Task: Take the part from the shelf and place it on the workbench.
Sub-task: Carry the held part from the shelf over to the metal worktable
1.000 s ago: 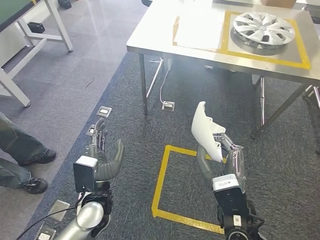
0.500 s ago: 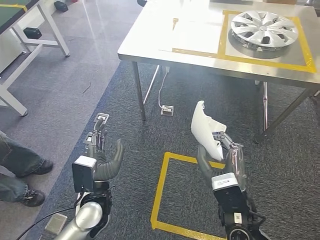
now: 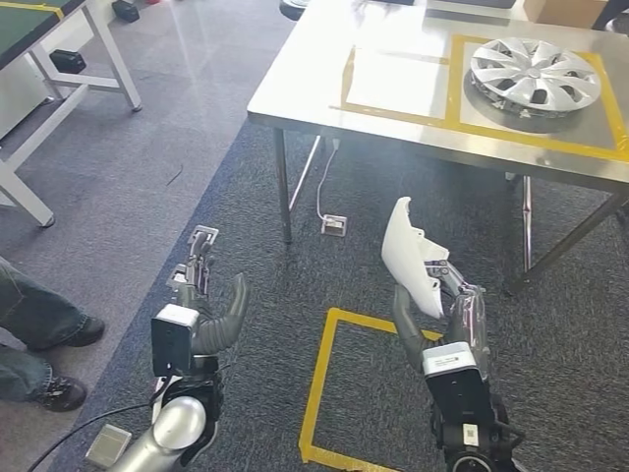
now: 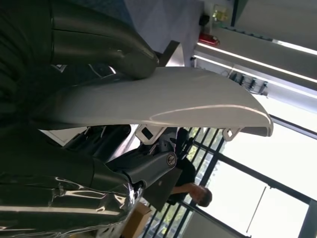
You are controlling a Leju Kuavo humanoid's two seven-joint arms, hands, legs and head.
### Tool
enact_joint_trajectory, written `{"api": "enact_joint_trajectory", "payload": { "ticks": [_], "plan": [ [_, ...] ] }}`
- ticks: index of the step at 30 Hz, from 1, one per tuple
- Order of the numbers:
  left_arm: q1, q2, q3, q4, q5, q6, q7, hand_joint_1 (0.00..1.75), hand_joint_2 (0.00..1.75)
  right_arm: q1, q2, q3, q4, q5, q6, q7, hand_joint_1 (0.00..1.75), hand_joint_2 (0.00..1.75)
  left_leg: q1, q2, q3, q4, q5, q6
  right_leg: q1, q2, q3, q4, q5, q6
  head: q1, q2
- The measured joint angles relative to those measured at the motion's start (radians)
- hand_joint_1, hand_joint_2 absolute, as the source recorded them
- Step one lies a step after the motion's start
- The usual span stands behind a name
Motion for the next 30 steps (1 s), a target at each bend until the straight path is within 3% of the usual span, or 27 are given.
{"api": "enact_joint_trajectory", "payload": {
  "ticks": [2, 4, 6, 9, 11, 13, 14, 15, 16, 18, 19, 20, 23, 24, 26, 28, 30],
  "plan": [
    [0.002, 0.0, 0.0, 0.0, -0.003, 0.0, 0.001, 0.0, 1.75, 0.0, 0.0, -0.001, 0.0, -0.001, 0.0, -0.002, 1.75, 1.75, 0.0, -0.001, 0.013, 0.001, -0.009, -0.004, -0.003, -0.002, 0.052, -0.112, 0.072, -0.002, 0.007, 0.0],
    [0.003, 0.0, 0.0, 0.0, -0.005, 0.0, 0.001, 0.0, 1.75, 0.0, 0.0, -0.004, 0.0, -0.001, 0.0, -0.004, 1.75, 1.75, -0.003, -0.003, 0.024, 0.003, -0.019, -0.012, -0.001, -0.003, 0.119, -0.241, 0.114, -0.009, 0.015, 0.0],
    [0.004, 0.0, 0.0, 0.0, -0.006, 0.0, 0.001, 0.0, 1.75, 0.001, 0.0, -0.007, -0.001, -0.001, 0.0, -0.006, 1.75, 1.75, -0.007, -0.003, 0.027, 0.003, -0.024, -0.023, 0.003, -0.003, 0.148, -0.29, 0.11, -0.017, 0.015, 0.0],
    [0.003, -0.001, 0.0, -0.002, -0.007, 0.0, 0.0, 0.0, 1.75, 0.004, 0.0, -0.009, -0.001, -0.001, 0.0, -0.007, 1.75, 1.75, -0.006, -0.001, 0.027, 0.019, -0.037, -0.04, -0.001, 0.0, 0.166, -0.303, 0.105, -0.033, 0.005, 0.0],
    [0.002, -0.001, 0.0, -0.004, -0.007, 0.0, -0.002, 0.0, 1.75, 0.004, 0.0, -0.011, -0.003, -0.001, 0.0, -0.008, 1.75, 1.75, -0.004, -0.001, -0.02, 0.112, -0.074, -0.049, -0.005, -0.001, 0.181, -0.31, 0.1, -0.043, -0.007, 0.0],
    [0.004, 0.0, 0.0, -0.004, -0.007, 0.0, -0.002, 0.0, 1.75, 0.005, 0.0, -0.011, -0.003, -0.001, 0.0, -0.009, 1.75, 1.75, -0.004, -0.001, -0.116, 0.261, -0.119, -0.053, -0.004, -0.001, 0.191, -0.311, 0.089, -0.05, -0.02, 0.0],
    [0.007, 0.0, 0.0, -0.004, -0.007, 0.0, -0.002, 0.0, 1.75, 0.006, 0.0, -0.011, -0.003, -0.001, 0.0, -0.009, 1.75, 1.75, -0.004, -0.001, -0.155, 0.309, -0.121, -0.054, -0.003, 0.0, 0.198, -0.311, 0.082, -0.051, -0.026, 0.0],
    [0.008, 0.0, 0.0, -0.004, -0.006, 0.0, -0.002, 0.0, 1.75, 0.007, 0.0, -0.011, -0.003, -0.001, 0.0, -0.009, 1.75, 1.75, -0.004, -0.001, -0.174, 0.316, -0.1, -0.053, -0.003, 0.001, 0.208, -0.311, 0.074, -0.051, -0.03, 0.0],
    [0.009, 0.0, 0.0, -0.004, -0.006, 0.0, -0.003, 0.0, 1.75, 0.007, 0.0, -0.011, -0.003, -0.001, 0.0, -0.01, 1.75, 1.75, -0.004, -0.001, -0.169, 0.279, -0.059, -0.05, -0.003, 0.003, 0.22, -0.311, 0.064, -0.05, -0.035, 0.0],
    [0.009, 0.001, 0.0, -0.004, -0.004, 0.0, -0.005, 0.0, 1.75, 0.006, 0.0, -0.012, -0.003, -0.002, 0.0, -0.011, 1.75, 1.75, -0.007, -0.001, -0.115, 0.133, 0.035, -0.038, -0.002, 0.005, 0.244, -0.312, 0.041, -0.046, -0.043, 0.0],
    [0.009, 0.0, 0.0, -0.004, -0.003, 0.0, -0.006, 0.0, 1.75, 0.006, 0.0, -0.012, -0.003, -0.002, 0.0, -0.012, 1.75, 1.75, -0.01, -0.001, -0.087, 0.07, 0.057, -0.032, 0.0, 0.006, 0.25, -0.313, 0.03, -0.041, -0.045, 0.0],
    [0.009, 0.0, 0.0, -0.004, -0.003, 0.0, -0.007, 0.0, 1.75, 0.005, 0.0, -0.012, -0.003, -0.003, 0.0, -0.013, 1.75, 1.75, -0.014, -0.001, -0.069, 0.033, 0.062, -0.027, 0.0, 0.006, 0.254, -0.318, 0.021, -0.036, -0.046, 0.0],
    [0.009, 0.0, 0.0, -0.004, -0.002, 0.001, -0.011, 0.0, 1.75, 0.004, 0.0, -0.012, -0.004, -0.005, 0.0, -0.015, 1.75, 1.75, -0.014, -0.003, -0.041, 0.003, 0.035, -0.012, 0.0, 0.006, 0.277, -0.313, 0.021, -0.017, -0.045, 0.0],
    [0.009, -0.001, 0.0, -0.005, -0.002, 0.001, -0.013, 0.0, 1.75, 0.003, 0.0, -0.013, -0.004, -0.006, 0.0, -0.016, 1.75, 1.75, -0.01, -0.003, -0.025, -0.004, 0.027, -0.006, 0.001, 0.005, 0.274, -0.286, 0.026, -0.012, -0.043, 0.0],
    [0.01, -0.002, 0.0, -0.005, -0.001, 0.0, -0.016, 0.0, 1.75, 0.001, 0.0, -0.014, -0.003, -0.01, 0.0, -0.018, 1.75, 1.75, -0.004, -0.003, 0.011, -0.014, 0.012, 0.001, 0.0, 0.001, 0.215, -0.176, 0.025, -0.007, -0.031, 0.0],
    [0.01, -0.002, 0.0, -0.005, 0.0, 0.0, -0.017, 0.0, 1.75, 0.001, 0.0, -0.014, -0.003, -0.015, 0.0, -0.019, 1.75, 1.75, -0.004, -0.003, 0.04, -0.017, -0.011, 0.004, -0.001, -0.001, 0.122, -0.049, -0.021, -0.004, -0.016, 0.0],
    [0.012, -0.002, 0.0, -0.005, 0.001, 0.0, -0.018, 0.0, 1.75, 0.004, 0.0, -0.014, -0.003, -0.017, 0.0, -0.02, 1.75, 1.75, -0.003, -0.004, 0.074, -0.017, -0.038, 0.003, -0.003, -0.002, 0.053, -0.01, -0.085, 0.001, -0.006, 0.0]
  ]
}}
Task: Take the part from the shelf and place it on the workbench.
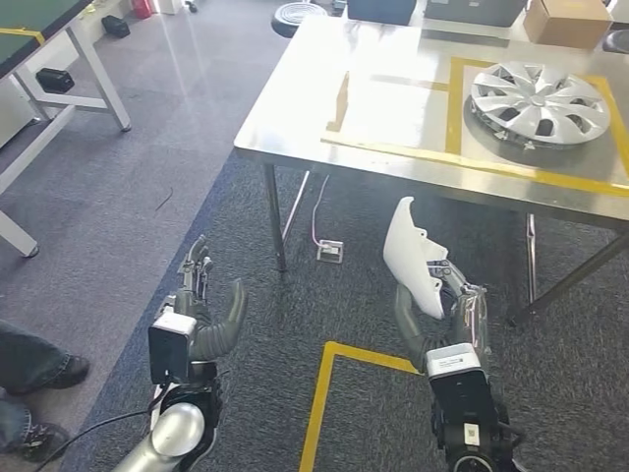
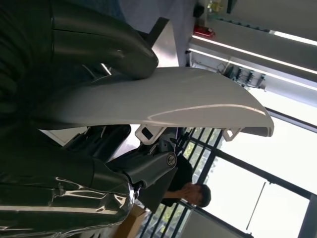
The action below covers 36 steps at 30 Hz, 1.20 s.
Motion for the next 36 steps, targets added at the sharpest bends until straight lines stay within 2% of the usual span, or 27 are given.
{"api": "enact_joint_trajectory", "payload": {
  "ticks": [1, 2, 4, 5, 6, 8, 9, 11, 12, 14, 15, 16, 17, 19, 20, 21, 22, 24, 25, 27, 29, 30, 31, 32, 33, 34, 36],
  "plan": [
    [0.001, 0.0, 0.0, 0.0, 0.0, 0.0, 0.0, 0.0, 1.75, 0.001, 0.0, 0.0, 0.0, 0.0, 0.0, 0.0, 1.75, 1.75, 0.0, -0.001, 0.02, 0.0, -0.015, -0.001, -0.001, -0.001, -0.015, -0.025, -0.004, 0.003, 0.004, 0.0],
    [0.001, 0.0, 0.0, 0.0, 0.0, 0.0, -0.001, 0.0, 1.75, 0.001, 0.0, 0.0, 0.0, 0.0, 0.0, -0.001, 1.75, 1.75, 0.001, -0.001, 0.041, 0.0, -0.031, -0.003, -0.002, -0.002, -0.018, -0.074, 0.024, 0.004, 0.008, 0.0],
    [0.002, -0.001, 0.0, 0.001, 0.001, 0.0, -0.001, 0.0, 1.75, 0.002, 0.0, 0.0, 0.001, 0.0, 0.0, -0.002, 1.75, 1.75, 0.0, -0.003, 0.077, 0.002, -0.062, -0.011, -0.003, -0.007, -0.013, -0.196, 0.161, 0.004, 0.017, 0.0],
    [0.001, -0.001, 0.0, 0.001, 0.002, 0.0, -0.002, 0.0, 1.75, 0.003, 0.0, 0.0, 0.002, 0.0, 0.0, -0.002, 1.75, 1.75, -0.001, -0.004, 0.09, 0.002, -0.077, -0.016, 0.0, -0.009, -0.005, -0.236, 0.217, -0.002, 0.02, 0.0],
    [0.001, -0.002, 0.0, 0.001, 0.002, 0.0, -0.002, 0.0, 1.75, 0.004, 0.0, 0.0, 0.003, 0.0, 0.0, -0.003, 1.75, 1.75, -0.002, -0.004, 0.104, 0.002, -0.088, -0.023, 0.002, -0.009, 0.001, -0.257, 0.251, -0.011, 0.019, 0.0],
    [-0.003, -0.004, 0.0, 0.001, 0.003, 0.0, -0.002, 0.0, 1.75, 0.002, 0.0, -0.001, 0.004, 0.0, 0.0, -0.004, 1.75, 1.75, -0.003, -0.005, 0.115, 0.018, -0.092, -0.036, 0.006, -0.006, 0.021, -0.26, 0.248, -0.031, 0.014, 0.0],
    [-0.005, -0.005, 0.0, 0.001, 0.004, 0.0, -0.003, 0.0, 1.75, -0.001, 0.0, -0.002, 0.004, 0.0, 0.0, -0.004, 1.75, 1.75, -0.001, -0.004, 0.109, 0.047, -0.085, -0.041, 0.005, -0.005, 0.031, -0.262, 0.244, -0.04, 0.011, 0.0],
    [-0.008, -0.005, 0.0, 0.0, 0.006, 0.0, -0.004, 0.0, 1.75, -0.003, 0.0, -0.002, 0.004, 0.0, 0.0, -0.006, 1.75, 1.75, 0.001, -0.002, 0.049, 0.153, -0.086, -0.048, 0.004, -0.002, 0.053, -0.266, 0.232, -0.053, 0.001, 0.0],
    [-0.009, -0.005, 0.0, 0.0, 0.008, 0.0, -0.005, 0.0, 1.75, -0.002, 0.0, -0.002, 0.004, 0.001, 0.0, -0.006, 1.75, 1.75, 0.002, -0.001, 0.002, 0.217, -0.104, -0.05, 0.004, -0.002, 0.061, -0.268, 0.224, -0.057, -0.005, 0.0],
    [-0.009, -0.005, 0.0, 0.001, 0.014, 0.0, -0.005, 0.0, 1.75, 0.0, 0.0, -0.002, 0.004, 0.002, 0.0, -0.006, 1.75, 1.75, 0.001, -0.001, -0.092, 0.315, -0.167, -0.05, 0.005, 0.001, 0.077, -0.269, 0.206, -0.061, -0.018, 0.0],
    [-0.009, -0.005, 0.0, 0.001, 0.016, 0.0, -0.005, 0.0, 1.75, 0.002, 0.0, -0.002, 0.004, 0.002, 0.0, -0.005, 1.75, 1.75, 0.001, -0.001, -0.124, 0.327, -0.186, -0.048, 0.006, 0.003, 0.087, -0.269, 0.196, -0.061, -0.023, 0.0],
    [-0.009, -0.005, 0.0, 0.002, 0.017, 0.0, -0.005, 0.0, 1.75, 0.002, 0.0, -0.002, 0.004, 0.003, 0.0, -0.004, 1.75, 1.75, 0.0, -0.001, -0.141, 0.31, -0.181, -0.045, 0.007, 0.004, 0.099, -0.269, 0.185, -0.061, -0.028, 0.0],
    [-0.009, -0.005, 0.0, 0.002, 0.018, 0.0, -0.005, 0.0, 1.75, 0.003, 0.0, -0.002, 0.004, 0.003, 0.0, -0.003, 1.75, 1.75, -0.003, -0.001, -0.141, 0.262, -0.147, -0.041, 0.009, 0.005, 0.113, -0.27, 0.174, -0.06, -0.033, 0.0],
    [-0.009, -0.005, 0.0, 0.002, 0.019, 0.0, -0.005, 0.0, 1.75, 0.003, 0.0, -0.001, 0.004, 0.003, 0.0, -0.003, 1.75, 1.75, -0.013, 0.0, -0.116, 0.132, -0.039, -0.024, 0.012, 0.006, 0.138, -0.271, 0.154, -0.058, -0.039, 0.0],
    [-0.01, -0.005, -0.001, 0.003, 0.02, 0.0, -0.005, 0.0, 1.75, 0.003, 0.0, -0.002, 0.004, 0.003, 0.0, -0.003, 1.75, 1.75, -0.02, -0.001, -0.104, 0.083, -0.009, -0.016, 0.012, 0.009, 0.144, -0.273, 0.144, -0.053, -0.041, 0.0],
    [-0.011, -0.005, -0.001, 0.003, 0.021, 0.0, -0.005, 0.0, 1.75, 0.004, 0.0, -0.002, 0.004, 0.003, 0.0, -0.002, 1.75, 1.75, -0.025, -0.003, -0.094, 0.054, 0.005, -0.008, 0.012, 0.011, 0.149, -0.279, 0.136, -0.047, -0.042, 0.0],
    [-0.012, -0.005, -0.001, 0.003, 0.021, 0.0, -0.005, 0.0, 1.75, 0.005, 0.0, -0.002, 0.005, 0.003, 0.0, -0.001, 1.75, 1.75, -0.027, -0.006, -0.088, 0.04, 0.0, -0.003, 0.012, 0.013, 0.159, -0.279, 0.135, -0.041, -0.043, 0.0],
    [-0.015, -0.006, -0.002, 0.003, 0.022, 0.0, -0.005, 0.0, 1.75, 0.005, 0.0, -0.002, 0.004, 0.003, 0.0, 0.0, 1.75, 1.75, -0.024, -0.006, -0.062, 0.015, 0.004, 0.007, 0.013, 0.012, 0.175, -0.28, 0.135, -0.029, -0.044, 0.0],
    [-0.016, -0.006, -0.003, 0.003, 0.022, 0.0, -0.006, 0.0, 1.75, 0.005, 0.0, -0.002, 0.003, 0.004, 0.0, 0.001, 1.75, 1.75, -0.02, -0.004, -0.046, 0.006, 0.009, 0.013, 0.014, 0.009, 0.176, -0.261, 0.133, -0.024, -0.04, 0.0],
    [-0.016, -0.007, -0.003, 0.003, 0.023, 0.0, -0.006, 0.0, 1.75, 0.004, 0.0, -0.003, 0.003, 0.004, 0.0, 0.003, 1.75, 1.75, -0.015, 0.0, -0.016, 0.002, 0.008, 0.019, 0.012, 0.004, 0.13, -0.174, 0.11, -0.014, -0.029, 0.0],
    [-0.016, -0.007, -0.003, 0.003, 0.023, 0.0, -0.007, 0.0, 1.75, 0.006, 0.0, -0.003, 0.003, 0.004, 0.0, 0.005, 1.75, 1.75, -0.014, 0.0, 0.005, 0.002, -0.011, 0.02, 0.007, 0.002, 0.043, -0.05, 0.063, -0.004, -0.018, 0.0],
    [-0.015, -0.007, -0.003, 0.003, 0.023, 0.0, -0.007, 0.0, 1.75, 0.007, 0.0, -0.003, 0.003, 0.004, 0.0, 0.006, 1.75, 1.75, -0.014, 0.0, 0.017, 0.002, -0.023, 0.019, 0.005, 0.001, 0.006, -0.017, 0.04, 0.0, -0.013, 0.0],
    [-0.014, -0.007, -0.003, 0.004, 0.022, 0.0, -0.007, 0.0, 1.75, 0.009, 0.0, -0.003, 0.003, 0.004, 0.0, 0.006, 1.75, 1.75, -0.013, -0.001, 0.031, 0.002, -0.035, 0.018, 0.003, 0.0, -0.017, -0.015, 0.028, 0.003, -0.009, 0.0],
    [-0.013, -0.007, -0.003, 0.004, 0.021, 0.0, -0.007, 0.0, 1.75, 0.009, 0.0, -0.003, 0.003, 0.004, 0.0, 0.007, 1.75, 1.75, -0.013, -0.003, 0.048, 0.002, -0.049, 0.016, 0.001, 0.0, -0.024, -0.047, 0.037, 0.005, -0.004, 0.0],
    [-0.013, -0.007, -0.003, 0.004, 0.02, 0.0, -0.007, 0.0, 1.75, 0.009, 0.0, -0.003, 0.003, 0.004, 0.0, 0.007, 1.75, 1.75, -0.012, -0.004, 0.067, 0.002, -0.064, 0.013, -0.001, -0.001, -0.02, -0.105, 0.077, 0.005, 0.001, 0.0],
    [-0.013, -0.007, -0.003, 0.005, 0.019, 0.0, -0.007, 0.0, 1.75, 0.01, 0.0, -0.003, 0.003, 0.004, 0.0, 0.007, 1.75, 1.75, -0.012, -0.005, 0.086, 0.002, -0.079, 0.009, -0.001, -0.001, -0.015, -0.163, 0.142, 0.002, 0.007, 0.0],
    [-0.012, -0.007, -0.004, 0.006, 0.018, -0.001, -0.006, 0.0, 1.75, 0.012, 0.0, -0.002, 0.006, 0.004, 0.0, 0.008, 1.75, 1.75, -0.012, -0.007, 0.109, -0.001, -0.103, -0.001, 0.005, -0.003, 0.001, -0.239, 0.235, -0.011, 0.01, 0.0]
  ]
}}
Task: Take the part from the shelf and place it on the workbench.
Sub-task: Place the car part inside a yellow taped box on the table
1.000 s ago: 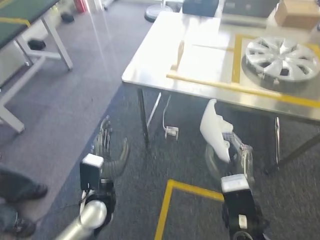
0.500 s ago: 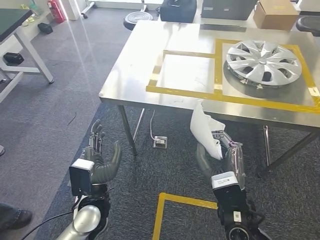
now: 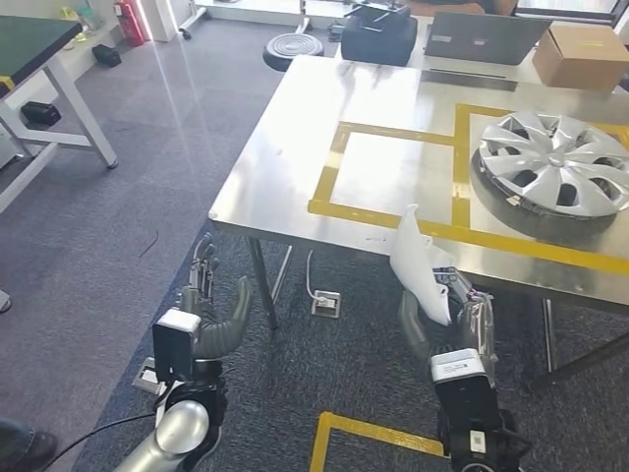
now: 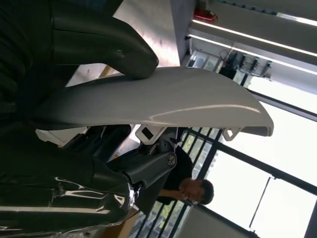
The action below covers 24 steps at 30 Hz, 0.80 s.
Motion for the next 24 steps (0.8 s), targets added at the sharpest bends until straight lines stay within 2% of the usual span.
{"api": "enact_joint_trajectory", "payload": {
  "ticks": [1, 3, 4, 5, 6, 7, 9, 10, 11, 12, 13, 14, 15, 16, 17, 19, 20, 22, 23, 24],
  "plan": [
    [0.0, 0.0, 0.0, 0.001, -0.001, 0.0, 0.0, 0.0, 1.75, 0.001, 0.0, 0.0, 0.001, 0.0, 0.0, 0.0, 1.75, 1.75, 0.001, 0.0, 0.007, -0.001, -0.006, -0.006, 0.004, 0.001, 0.006, -0.009, 0.014, -0.009, -0.001, 0.0],
    [-0.003, -0.002, -0.001, 0.002, -0.001, -0.001, 0.0, 0.0, 1.75, 0.0, 0.0, -0.001, 0.0, 0.0, 0.0, -0.002, 1.75, 1.75, 0.002, 0.0, -0.006, 0.03, 0.008, -0.019, 0.006, 0.003, 0.028, -0.018, 0.0, -0.025, -0.003, 0.0],
    [-0.005, -0.003, -0.001, 0.002, -0.001, -0.001, -0.001, 0.0, 1.75, -0.001, 0.0, -0.003, 0.0, 0.001, 0.0, -0.002, 1.75, 1.75, 0.002, 0.001, -0.031, 0.079, 0.028, -0.024, 0.004, 0.004, 0.041, -0.029, -0.006, -0.031, -0.005, 0.0],
    [-0.006, -0.004, -0.001, 0.002, -0.001, -0.001, -0.002, 0.0, 1.75, -0.002, 0.0, -0.004, -0.001, 0.001, 0.0, -0.003, 1.75, 1.75, 0.002, 0.003, -0.074, 0.144, 0.048, -0.03, 0.001, 0.004, 0.057, -0.04, -0.011, -0.036, -0.008, 0.0],
    [-0.007, -0.004, -0.001, 0.002, -0.001, -0.001, -0.002, 0.0, 1.75, -0.002, 0.0, -0.006, -0.001, 0.001, 0.0, -0.003, 1.75, 1.75, 0.003, 0.004, -0.127, 0.215, 0.055, -0.034, -0.003, 0.004, 0.075, -0.052, -0.018, -0.04, -0.014, 0.0],
    [-0.007, -0.004, -0.001, 0.002, -0.001, -0.002, -0.002, 0.0, 1.75, -0.002, 0.0, -0.006, -0.001, 0.001, 0.0, -0.003, 1.75, 1.75, 0.005, 0.005, -0.182, 0.276, 0.042, -0.038, -0.004, 0.004, 0.092, -0.061, -0.026, -0.042, -0.02, 0.0],
    [-0.006, -0.003, -0.001, 0.003, 0.0, -0.006, -0.004, 0.0, 1.75, -0.002, 0.0, -0.006, 0.0, 0.001, 0.0, -0.002, 1.75, 1.75, 0.009, 0.006, -0.269, 0.333, -0.025, -0.044, -0.008, 0.005, 0.125, -0.072, -0.048, -0.041, -0.029, 0.0],
    [-0.006, -0.003, -0.001, 0.004, 0.001, -0.009, -0.007, 0.0, 1.75, -0.002, 0.0, -0.007, 0.0, 0.001, 0.0, -0.002, 1.75, 1.75, 0.011, 0.007, -0.296, 0.328, -0.055, -0.047, -0.01, 0.007, 0.144, -0.074, -0.061, -0.04, -0.033, 0.0],
    [-0.006, -0.003, -0.001, 0.004, 0.002, -0.012, -0.009, 0.0, 1.75, -0.001, 0.0, -0.007, 0.0, 0.001, 0.0, -0.002, 1.75, 1.75, 0.013, 0.007, -0.311, 0.299, -0.065, -0.048, -0.013, 0.008, 0.164, -0.074, -0.076, -0.037, -0.038, 0.0],
    [-0.006, -0.003, -0.001, 0.005, 0.004, -0.014, -0.012, 0.0, 1.75, -0.001, 0.0, -0.007, 0.0, 0.001, 0.0, -0.001, 1.75, 1.75, 0.015, 0.008, -0.315, 0.251, -0.045, -0.05, -0.015, 0.009, 0.186, -0.075, -0.093, -0.034, -0.043, 0.0],
    [-0.006, -0.003, -0.001, 0.007, 0.005, -0.017, -0.014, 0.0, 1.75, -0.001, 0.0, -0.007, 0.0, 0.001, 0.0, 0.0, 1.75, 1.75, 0.016, 0.009, -0.314, 0.188, 0.008, -0.05, -0.017, 0.009, 0.201, -0.076, -0.111, -0.03, -0.049, 0.0],
    [-0.006, -0.003, -0.001, 0.01, 0.006, -0.02, -0.016, 0.0, 1.75, -0.001, 0.0, -0.007, 0.0, 0.002, 0.0, 0.001, 1.75, 1.75, 0.017, 0.013, -0.313, 0.124, 0.076, -0.05, -0.017, 0.01, 0.221, -0.074, -0.13, -0.025, -0.055, 0.0],
    [-0.006, -0.004, -0.002, 0.014, 0.007, -0.022, -0.018, 0.0, 1.75, 0.0, 0.0, -0.008, 0.0, 0.002, 0.0, 0.002, 1.75, 1.75, 0.016, 0.017, -0.311, 0.082, 0.134, -0.048, -0.015, 0.011, 0.231, -0.074, -0.149, -0.019, -0.06, 0.0],
    [-0.005, -0.004, -0.002, 0.017, 0.008, -0.024, -0.02, 0.0, 1.75, 0.0, 0.0, -0.008, 0.001, 0.002, 0.0, 0.003, 1.75, 1.75, 0.015, 0.02, -0.309, 0.058, 0.174, -0.044, -0.012, 0.011, 0.242, -0.075, -0.165, -0.012, -0.062, 0.0],
    [-0.006, -0.004, -0.002, 0.02, 0.009, -0.026, -0.021, 0.0, 1.75, 0.0, 0.0, -0.01, 0.001, 0.003, 0.0, 0.005, 1.75, 1.75, 0.015, 0.022, -0.306, 0.051, 0.187, -0.04, -0.009, 0.012, 0.261, -0.073, -0.174, -0.005, -0.062, 0.0],
    [-0.01, -0.006, -0.003, 0.021, 0.01, -0.029, -0.024, 0.0, 1.75, -0.005, 0.0, -0.013, 0.001, 0.004, 0.0, 0.007, 1.75, 1.75, 0.015, 0.019, -0.284, 0.053, 0.187, -0.026, -0.01, 0.009, 0.274, -0.054, -0.174, 0.006, -0.054, 0.0],
    [-0.013, -0.007, -0.003, 0.021, 0.01, -0.03, -0.025, 0.0, 1.75, -0.009, -0.001, -0.015, 0.0, 0.005, 0.0, 0.008, 1.75, 1.75, 0.016, 0.018, -0.271, 0.051, 0.184, -0.019, -0.011, 0.008, 0.263, -0.017, -0.168, 0.01, -0.047, 0.0],
    [-0.017, -0.008, -0.003, 0.023, 0.01, -0.032, -0.027, 0.0, 1.75, -0.017, -0.001, -0.018, 0.001, 0.005, 0.0, 0.01, 1.75, 1.75, 0.014, 0.018, -0.243, 0.05, 0.17, -0.009, -0.013, 0.005, 0.195, 0.099, -0.178, 0.012, -0.033, 0.0],
    [-0.018, -0.009, -0.003, 0.024, 0.011, -0.033, -0.027, 0.0, 1.75, -0.019, -0.002, -0.02, 0.001, 0.005, 0.0, 0.011, 1.75, 1.75, 0.012, 0.017, -0.229, 0.05, 0.159, -0.006, -0.011, 0.004, 0.151, 0.157, -0.205, 0.013, -0.027, 0.0],
    [-0.018, -0.009, -0.003, 0.026, 0.011, -0.034, -0.028, 0.0, 1.75, -0.019, -0.002, -0.021, 0.002, 0.004, 0.0, 0.012, 1.75, 1.75, 0.01, 0.016, -0.215, 0.049, 0.147, -0.004, -0.009, 0.003, 0.111, 0.197, -0.247, 0.013, -0.021, 0.0]
  ]
}}
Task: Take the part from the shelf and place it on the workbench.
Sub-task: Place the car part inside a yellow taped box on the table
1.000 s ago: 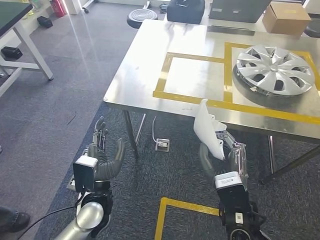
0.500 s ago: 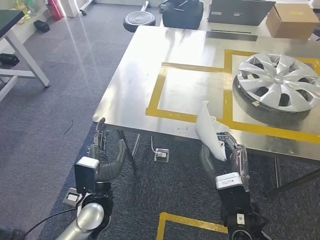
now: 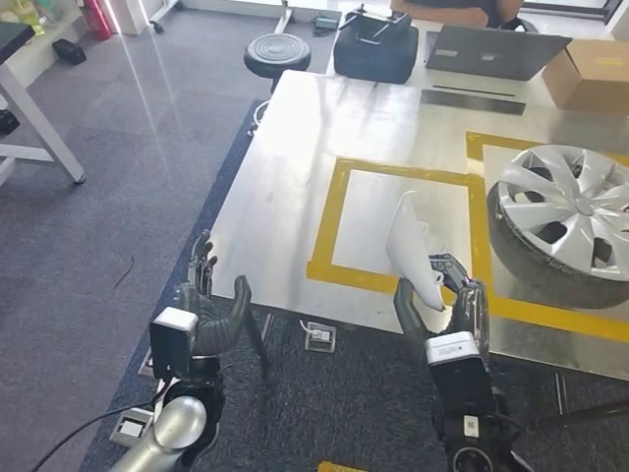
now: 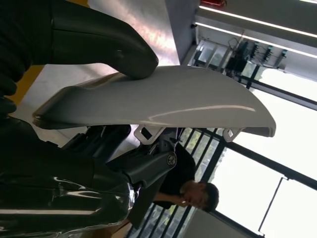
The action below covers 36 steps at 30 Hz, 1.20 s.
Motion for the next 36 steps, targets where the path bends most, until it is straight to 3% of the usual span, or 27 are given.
{"api": "enact_joint_trajectory", "payload": {
  "ticks": [2, 3, 4, 6, 7, 8, 12, 23, 36],
  "plan": [
    [0.0, 0.0, 0.0, 0.004, 0.001, -0.004, -0.002, 0.0, 1.75, -0.004, -0.001, -0.002, 0.003, -0.003, 0.0, 0.002, 1.75, 1.75, -0.006, -0.005, 0.035, -0.001, -0.028, 0.003, 0.006, 0.0, -0.055, 0.006, -0.075, -0.004, 0.011, 0.0],
    [0.0, -0.001, 0.0, 0.005, 0.002, -0.006, -0.004, 0.0, 1.75, -0.007, -0.002, -0.002, 0.005, -0.007, 0.0, 0.004, 1.75, 1.75, -0.011, -0.007, 0.054, -0.001, -0.042, 0.004, 0.01, 0.0, -0.069, -0.025, -0.074, -0.012, 0.017, 0.0],
    [-0.001, -0.002, 0.0, 0.007, 0.004, -0.008, -0.005, 0.0, 1.75, -0.011, -0.003, -0.003, 0.008, -0.016, 0.0, 0.006, 1.75, 1.75, -0.015, -0.009, 0.074, -0.002, -0.056, 0.005, 0.015, 0.001, -0.079, -0.074, -0.028, -0.023, 0.022, 0.0],
    [-0.003, -0.003, 0.0, 0.013, 0.006, -0.014, -0.008, 0.0, 1.75, -0.018, -0.007, -0.003, 0.018, -0.046, 0.001, 0.009, 1.75, 1.75, -0.02, -0.013, 0.104, -0.004, -0.08, 0.004, 0.027, 0.01, -0.085, -0.16, 0.133, -0.049, 0.024, 0.0],
    [-0.004, -0.005, -0.001, 0.016, 0.008, -0.016, -0.008, 0.0, 1.75, -0.023, -0.009, -0.002, 0.025, -0.063, 0.001, 0.008, 1.75, 1.75, -0.02, -0.016, 0.109, -0.006, -0.086, 0.002, 0.031, 0.014, -0.082, -0.187, 0.194, -0.057, 0.024, 0.0],
    [-0.006, -0.006, -0.001, 0.018, 0.008, -0.018, -0.01, 0.0, 1.75, -0.031, -0.01, -0.002, 0.032, -0.077, 0.001, 0.005, 1.75, 1.75, -0.02, -0.019, 0.11, -0.006, -0.09, -0.001, 0.033, 0.018, -0.076, -0.197, 0.226, -0.059, 0.023, 0.0],
    [-0.019, -0.01, -0.002, 0.024, 0.009, -0.026, -0.019, 0.0, 1.75, -0.074, -0.012, -0.002, 0.064, -0.118, 0.003, -0.009, 1.75, 1.75, -0.019, -0.022, 0.108, -0.008, -0.086, -0.004, 0.031, 0.019, -0.062, -0.214, 0.232, -0.041, 0.018, 0.0],
    [-0.042, -0.019, -0.002, 0.045, 0.02, -0.035, -0.046, 0.0, 1.75, -0.178, -0.014, -0.016, 0.263, -0.249, 0.011, -0.108, 1.75, 1.75, -0.02, -0.022, 0.124, -0.038, -0.095, -0.006, 0.031, 0.019, -0.058, -0.221, 0.22, -0.046, -0.001, 0.0],
    [-0.068, -0.026, -0.011, 0.07, 0.023, -0.05, -0.063, 0.0, 1.75, -0.211, -0.012, -0.03, 0.484, -0.288, 0.017, -0.174, 1.75, 1.75, -0.02, -0.022, 0.125, -0.039, -0.091, -0.008, 0.03, 0.018, -0.056, -0.221, 0.223, -0.05, -0.004, 0.0]
  ]
}}
